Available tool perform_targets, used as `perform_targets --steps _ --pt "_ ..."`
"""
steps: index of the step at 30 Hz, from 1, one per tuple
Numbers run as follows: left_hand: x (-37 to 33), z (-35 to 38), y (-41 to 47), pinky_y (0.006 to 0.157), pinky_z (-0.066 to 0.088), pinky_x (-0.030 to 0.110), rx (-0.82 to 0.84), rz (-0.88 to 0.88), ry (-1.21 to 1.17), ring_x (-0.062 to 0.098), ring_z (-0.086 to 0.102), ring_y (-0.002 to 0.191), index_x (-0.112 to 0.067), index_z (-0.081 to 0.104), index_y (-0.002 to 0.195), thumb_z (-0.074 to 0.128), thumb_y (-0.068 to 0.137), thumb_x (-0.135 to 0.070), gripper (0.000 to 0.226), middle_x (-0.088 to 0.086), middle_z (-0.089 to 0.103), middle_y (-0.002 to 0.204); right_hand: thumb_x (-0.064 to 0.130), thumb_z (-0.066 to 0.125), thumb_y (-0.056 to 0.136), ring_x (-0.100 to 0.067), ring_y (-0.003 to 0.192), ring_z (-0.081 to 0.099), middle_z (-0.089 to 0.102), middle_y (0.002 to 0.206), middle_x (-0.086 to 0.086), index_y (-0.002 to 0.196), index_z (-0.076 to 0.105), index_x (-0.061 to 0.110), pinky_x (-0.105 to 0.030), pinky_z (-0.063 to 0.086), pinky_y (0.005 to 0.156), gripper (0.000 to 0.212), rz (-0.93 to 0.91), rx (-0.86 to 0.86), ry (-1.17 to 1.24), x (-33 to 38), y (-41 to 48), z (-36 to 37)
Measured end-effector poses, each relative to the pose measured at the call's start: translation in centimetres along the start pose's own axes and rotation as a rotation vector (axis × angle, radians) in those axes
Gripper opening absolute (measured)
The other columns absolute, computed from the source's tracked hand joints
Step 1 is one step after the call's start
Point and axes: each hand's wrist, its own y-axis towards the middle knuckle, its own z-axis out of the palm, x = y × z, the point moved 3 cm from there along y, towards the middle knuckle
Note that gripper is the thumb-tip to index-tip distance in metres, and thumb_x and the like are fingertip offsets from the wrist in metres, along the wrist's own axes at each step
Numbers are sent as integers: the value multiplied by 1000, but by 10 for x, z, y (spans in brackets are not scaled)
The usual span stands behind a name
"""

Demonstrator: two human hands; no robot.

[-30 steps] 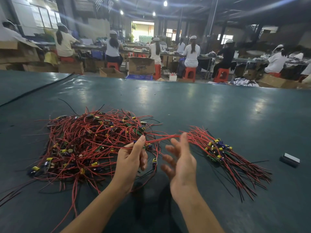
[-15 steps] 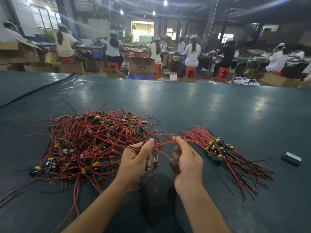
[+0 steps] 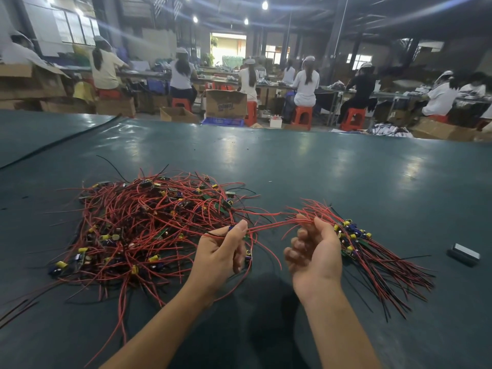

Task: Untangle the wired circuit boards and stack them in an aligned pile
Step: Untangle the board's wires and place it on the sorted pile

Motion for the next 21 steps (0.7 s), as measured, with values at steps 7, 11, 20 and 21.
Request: perform_targets --steps 7,11,20,21 --pt "-3 -28 8 44 33 32 -102 237 499 12 41 44 -17 48 57 58 88 -50 47 -8 46 47 57 69 80 -7 44 50 63 61 7 90 74 16 -18 33 40 42 139 205 -540 -31 -20 10" --pt "-10 -29 3 44 26 18 10 537 1053 7 39 46 -24 45 67 55 89 -43 31 -15 41 53 57 69 80 -10 47 57 67 67 4 81 76 17 -20 41 43 41 166 321 -663 -46 -33 20" --pt "-11 -24 1 48 35 24 148 535 1249 13 57 60 -23 55 87 49 81 -57 34 -13 60 69 28 76 82 -12 66 70 75 78 -4 90 74 11 -25 52 52 19 114 310 -578 -39 -34 18" --pt "-9 -26 3 51 37 27 163 501 1244 14 58 64 -26 55 93 50 80 -59 36 -14 60 72 25 76 82 -15 70 71 76 83 -6 94 73 10 -28 55 56 19 110 306 -542 -37 -32 18"
